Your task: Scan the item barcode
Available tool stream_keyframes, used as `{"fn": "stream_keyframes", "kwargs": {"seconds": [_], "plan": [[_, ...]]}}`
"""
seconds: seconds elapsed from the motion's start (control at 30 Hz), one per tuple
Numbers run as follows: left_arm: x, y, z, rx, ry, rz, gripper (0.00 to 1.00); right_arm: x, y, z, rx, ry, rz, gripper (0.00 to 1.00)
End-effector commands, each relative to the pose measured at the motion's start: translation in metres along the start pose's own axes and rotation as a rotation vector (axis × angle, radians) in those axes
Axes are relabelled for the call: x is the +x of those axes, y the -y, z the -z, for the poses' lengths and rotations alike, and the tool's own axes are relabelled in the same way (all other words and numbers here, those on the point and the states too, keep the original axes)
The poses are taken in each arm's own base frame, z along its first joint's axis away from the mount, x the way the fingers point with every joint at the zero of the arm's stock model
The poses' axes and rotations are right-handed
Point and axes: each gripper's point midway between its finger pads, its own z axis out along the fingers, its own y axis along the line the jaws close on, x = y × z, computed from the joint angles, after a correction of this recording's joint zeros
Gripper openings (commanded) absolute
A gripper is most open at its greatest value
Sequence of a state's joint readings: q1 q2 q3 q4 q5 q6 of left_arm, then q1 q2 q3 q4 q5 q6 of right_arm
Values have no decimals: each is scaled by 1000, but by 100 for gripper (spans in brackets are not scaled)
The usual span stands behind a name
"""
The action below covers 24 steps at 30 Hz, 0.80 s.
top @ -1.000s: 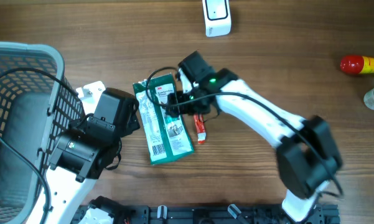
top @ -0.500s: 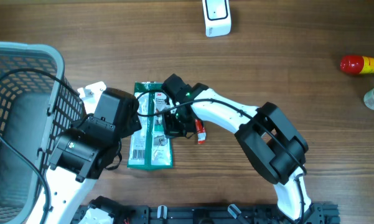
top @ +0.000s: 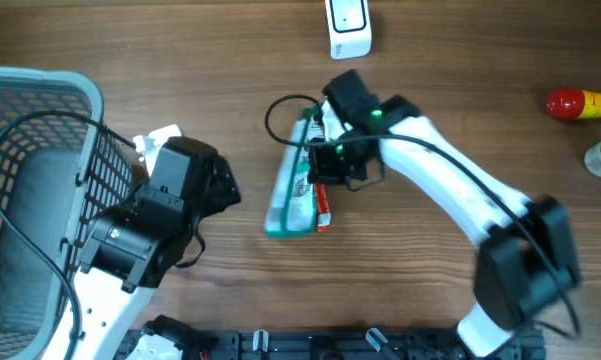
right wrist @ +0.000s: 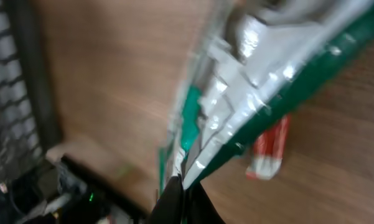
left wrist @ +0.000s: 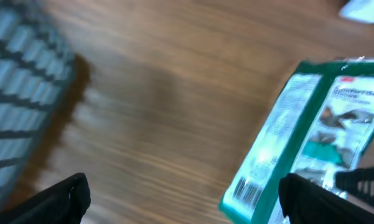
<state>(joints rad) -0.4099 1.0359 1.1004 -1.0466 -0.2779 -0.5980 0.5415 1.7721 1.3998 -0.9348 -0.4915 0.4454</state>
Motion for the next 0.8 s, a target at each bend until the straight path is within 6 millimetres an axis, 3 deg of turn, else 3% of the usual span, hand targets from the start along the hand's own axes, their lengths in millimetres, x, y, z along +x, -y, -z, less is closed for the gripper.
{"fn": "stream_keyframes", "kwargs": {"seconds": [0.0,0.17,0.27,0.43,0.57,0.63,0.77], "plan": [[3,37,3,196,-51,34,100,14,-25,38,-87,41,173,4],[-12,41,1,223,-19,173,100,40,-32,85,-113,79,259,4],[-12,44,-6,267,-92,281,100,51,-44,115,-175,144,312,4],[-21,94,-5,599,-267,331,100,69,-72,164,-285,282,408,4],[-31,141,18,909,-347,249,100,81,-95,192,-379,366,504,4],[-33,153,29,1005,-362,211,100,84,-99,200,-388,397,527,4],[-34,155,32,1027,-365,201,100,90,-105,213,-404,446,550,4]]}}
